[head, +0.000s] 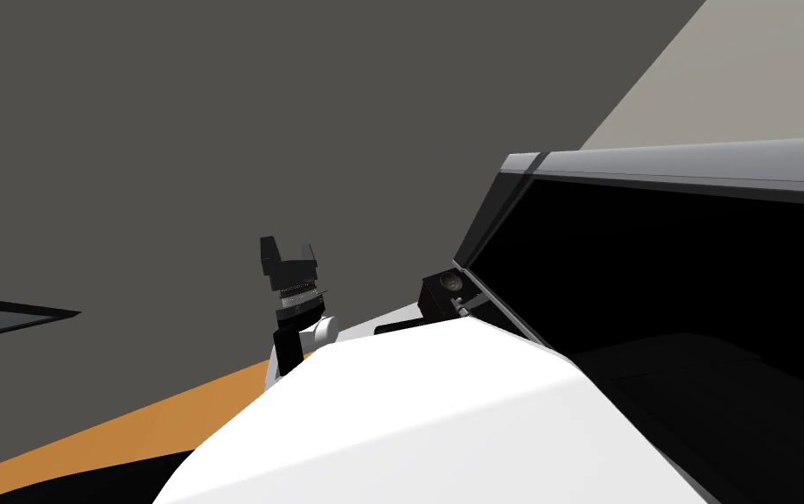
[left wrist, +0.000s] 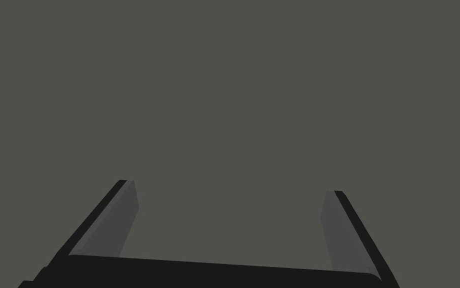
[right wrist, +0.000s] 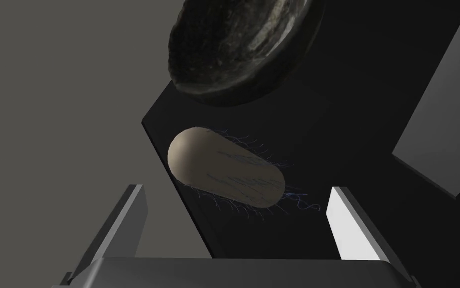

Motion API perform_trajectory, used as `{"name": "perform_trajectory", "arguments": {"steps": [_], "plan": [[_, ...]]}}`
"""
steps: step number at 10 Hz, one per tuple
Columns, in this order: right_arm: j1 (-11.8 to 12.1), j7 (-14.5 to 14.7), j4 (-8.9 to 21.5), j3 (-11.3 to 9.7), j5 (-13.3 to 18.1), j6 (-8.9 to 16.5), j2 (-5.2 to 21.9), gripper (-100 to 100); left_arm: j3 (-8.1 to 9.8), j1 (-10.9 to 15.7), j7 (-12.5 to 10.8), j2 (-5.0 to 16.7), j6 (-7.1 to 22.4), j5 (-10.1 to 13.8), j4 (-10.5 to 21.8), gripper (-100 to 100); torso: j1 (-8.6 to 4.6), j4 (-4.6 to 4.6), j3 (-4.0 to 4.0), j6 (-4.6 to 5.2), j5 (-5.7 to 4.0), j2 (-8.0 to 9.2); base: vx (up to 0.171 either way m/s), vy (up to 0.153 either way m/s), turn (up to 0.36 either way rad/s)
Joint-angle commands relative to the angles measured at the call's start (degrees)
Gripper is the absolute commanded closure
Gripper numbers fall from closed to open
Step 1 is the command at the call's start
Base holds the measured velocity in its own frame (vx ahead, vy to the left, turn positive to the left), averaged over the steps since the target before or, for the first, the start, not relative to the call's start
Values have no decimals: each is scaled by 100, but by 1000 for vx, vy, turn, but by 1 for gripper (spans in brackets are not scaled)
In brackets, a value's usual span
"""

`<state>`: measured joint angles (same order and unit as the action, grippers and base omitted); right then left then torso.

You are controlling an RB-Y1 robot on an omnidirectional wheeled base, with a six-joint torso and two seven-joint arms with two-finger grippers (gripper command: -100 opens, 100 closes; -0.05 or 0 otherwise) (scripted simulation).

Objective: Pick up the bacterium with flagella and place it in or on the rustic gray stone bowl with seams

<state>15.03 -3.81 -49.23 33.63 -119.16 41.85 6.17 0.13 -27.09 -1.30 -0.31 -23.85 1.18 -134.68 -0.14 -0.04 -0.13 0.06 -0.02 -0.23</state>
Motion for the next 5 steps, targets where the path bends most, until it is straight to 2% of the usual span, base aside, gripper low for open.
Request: {"name": "perform_trajectory", "arguments": {"steps": [1,3,4,5], "plan": [[-70,163,11,1,35,-47,-150,-100,0,0,0,0,0,0,0,0,0,0,0,0,0,0,16,-6,-17],[-84,185,47,17,24,-30,-158,-100,-1,1,0,0,0,0,0,0,15,2,6,0,3,12,2,3,-8],[-94,219,66,22,22,-25,-164,100,-1,1,0,0,0,0,0,0,14,2,8,0,4,15,0,0,0],[-86,215,68,27,22,-33,-159,100,0,1,0,0,0,0,0,0,17,7,11,-5,4,16,1,3,11]]}}
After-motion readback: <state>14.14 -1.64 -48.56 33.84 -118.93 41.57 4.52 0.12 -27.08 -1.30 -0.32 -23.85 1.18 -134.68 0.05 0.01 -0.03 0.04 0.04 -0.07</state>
